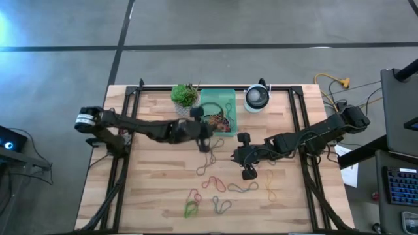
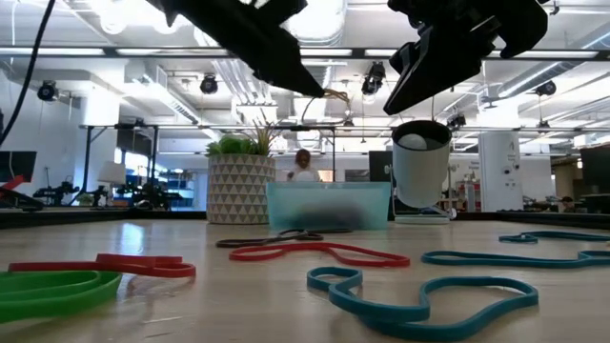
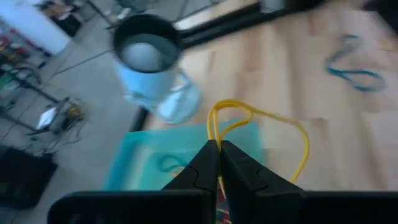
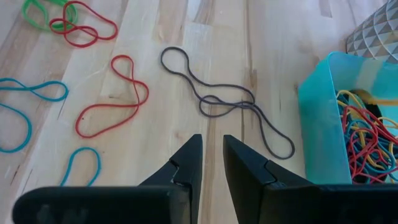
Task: Pick and place rubber bands into bin
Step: Put the yellow rubber band into the green bin, then put the blue rubber band into the green bin
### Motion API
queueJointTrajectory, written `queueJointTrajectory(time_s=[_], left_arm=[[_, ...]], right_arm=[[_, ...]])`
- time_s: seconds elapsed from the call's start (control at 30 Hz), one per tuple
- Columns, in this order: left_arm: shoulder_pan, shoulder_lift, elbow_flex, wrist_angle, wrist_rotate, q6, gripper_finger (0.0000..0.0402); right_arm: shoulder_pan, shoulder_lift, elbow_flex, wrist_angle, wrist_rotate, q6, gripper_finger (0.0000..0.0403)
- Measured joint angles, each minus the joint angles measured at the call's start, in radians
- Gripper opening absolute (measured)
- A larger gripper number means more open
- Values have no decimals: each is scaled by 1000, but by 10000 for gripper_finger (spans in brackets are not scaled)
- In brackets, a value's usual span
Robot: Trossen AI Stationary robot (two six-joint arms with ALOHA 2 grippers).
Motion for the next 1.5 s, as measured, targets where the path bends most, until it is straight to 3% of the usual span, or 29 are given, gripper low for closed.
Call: queueJointTrajectory(time_s=[0.3,0.67,1.03,1.5], left_arm=[[133,1,3,-1,6,0,0],[179,77,0,0,43,0,14],[180,135,0,25,64,-1,103],[63,-24,-10,-11,64,-27,112]], right_arm=[[0,0,0,0,0,-15,58],[0,-1,0,3,0,-15,59],[0,-2,0,1,0,-15,59],[0,-2,-43,10,2,38,59]])
